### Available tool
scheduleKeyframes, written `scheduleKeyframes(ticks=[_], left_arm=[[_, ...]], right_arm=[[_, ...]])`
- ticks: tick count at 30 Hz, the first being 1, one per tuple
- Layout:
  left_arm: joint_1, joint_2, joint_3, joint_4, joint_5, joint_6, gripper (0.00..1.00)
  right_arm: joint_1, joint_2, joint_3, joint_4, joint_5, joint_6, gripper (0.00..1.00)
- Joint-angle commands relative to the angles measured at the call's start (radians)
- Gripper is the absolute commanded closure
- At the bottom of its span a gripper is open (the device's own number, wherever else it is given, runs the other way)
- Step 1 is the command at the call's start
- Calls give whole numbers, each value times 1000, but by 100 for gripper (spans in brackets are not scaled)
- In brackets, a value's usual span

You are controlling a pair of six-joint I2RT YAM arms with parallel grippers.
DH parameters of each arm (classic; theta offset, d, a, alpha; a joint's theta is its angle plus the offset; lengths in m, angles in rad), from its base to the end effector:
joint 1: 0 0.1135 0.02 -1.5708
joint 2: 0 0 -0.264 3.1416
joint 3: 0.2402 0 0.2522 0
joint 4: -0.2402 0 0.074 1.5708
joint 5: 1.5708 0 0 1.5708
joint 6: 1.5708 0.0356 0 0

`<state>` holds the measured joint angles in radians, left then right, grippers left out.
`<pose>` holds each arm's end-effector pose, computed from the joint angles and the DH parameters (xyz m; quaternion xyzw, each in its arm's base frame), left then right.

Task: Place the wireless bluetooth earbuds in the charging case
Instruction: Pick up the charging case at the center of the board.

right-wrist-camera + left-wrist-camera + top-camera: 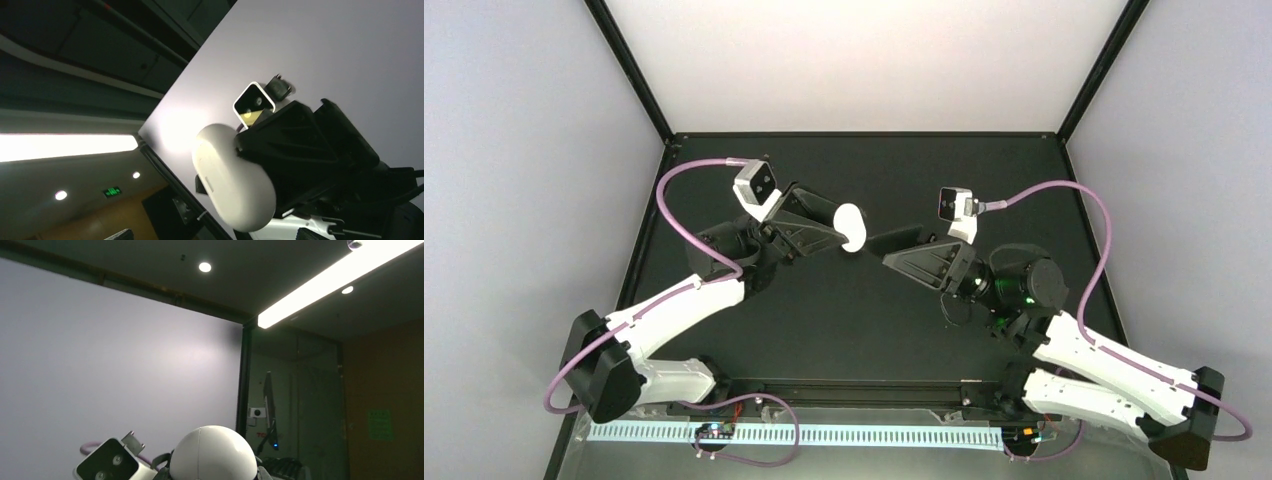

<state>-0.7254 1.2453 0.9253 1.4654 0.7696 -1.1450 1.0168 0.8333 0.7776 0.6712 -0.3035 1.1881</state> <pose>0.1542 -0.1698 0.4342 0.3181 0.2678 -0.7761 0.4741 0.0849 0.1574 0.4175 -0.0949 0.4642 0.8147 0.3343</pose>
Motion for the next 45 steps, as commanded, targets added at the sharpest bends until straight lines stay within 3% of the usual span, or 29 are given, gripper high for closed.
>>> scheduleKeyframes(ticks=[1,9,15,23,31,45], left_arm=[[-31,-21,42,69,-73,188,87],[-64,11,110,55,-80,246,89],[-96,23,119,52,-90,293,90],[-103,28,127,49,-136,351,92],[-112,79,159,58,-135,361,92],[-128,90,156,91,-141,378,90]], right_arm=[[-26,37,12,167,38,134,15],[-38,133,103,263,-8,206,23],[-37,187,128,359,-2,257,38],[-38,232,170,377,-75,297,40],[-38,240,186,398,-82,300,54],[-38,229,105,543,43,332,55]])
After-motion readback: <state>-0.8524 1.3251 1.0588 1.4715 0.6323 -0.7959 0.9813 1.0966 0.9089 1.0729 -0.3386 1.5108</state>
